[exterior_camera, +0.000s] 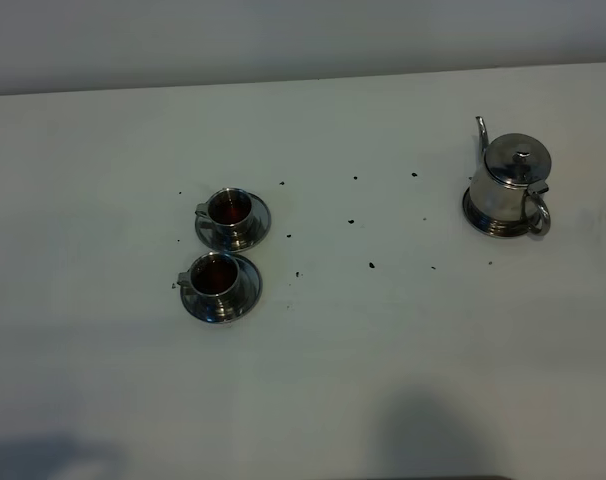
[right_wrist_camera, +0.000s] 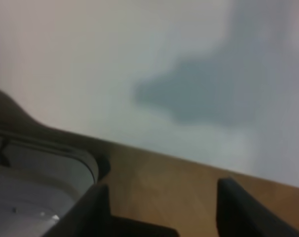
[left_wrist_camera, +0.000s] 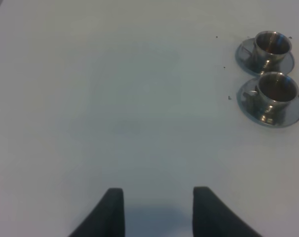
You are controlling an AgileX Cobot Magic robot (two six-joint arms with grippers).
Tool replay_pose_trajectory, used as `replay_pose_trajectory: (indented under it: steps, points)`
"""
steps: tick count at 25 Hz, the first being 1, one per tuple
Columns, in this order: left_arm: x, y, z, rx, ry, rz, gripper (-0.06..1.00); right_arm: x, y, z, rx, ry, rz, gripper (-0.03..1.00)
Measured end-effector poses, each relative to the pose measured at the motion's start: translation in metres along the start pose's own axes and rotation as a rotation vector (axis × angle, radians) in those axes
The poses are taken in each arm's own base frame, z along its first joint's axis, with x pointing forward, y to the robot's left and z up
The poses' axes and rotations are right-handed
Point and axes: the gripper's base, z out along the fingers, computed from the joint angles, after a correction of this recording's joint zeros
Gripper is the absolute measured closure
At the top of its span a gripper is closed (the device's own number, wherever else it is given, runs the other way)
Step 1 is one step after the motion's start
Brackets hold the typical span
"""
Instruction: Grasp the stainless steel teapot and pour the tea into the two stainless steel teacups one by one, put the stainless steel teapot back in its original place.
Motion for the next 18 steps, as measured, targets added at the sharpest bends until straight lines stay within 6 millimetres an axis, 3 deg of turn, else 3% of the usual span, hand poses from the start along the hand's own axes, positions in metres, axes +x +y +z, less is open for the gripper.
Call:
replay_pose_trajectory:
  steps: [5,11,18]
  points:
    - [0.000,0.000,0.000,0.000,0.000,0.000,0.58,0.028,0.003,-0.002,0.004,-0.136,0.008,0.51]
    - [0.000,0.000,0.000,0.000,0.000,-0.001,0.58,0.030,0.004,-0.002,0.010,-0.260,0.007,0.51]
    - [0.000,0.000,0.000,0.000,0.000,-0.002,0.58,0.030,0.006,0.001,-0.011,-0.262,-0.014,0.51]
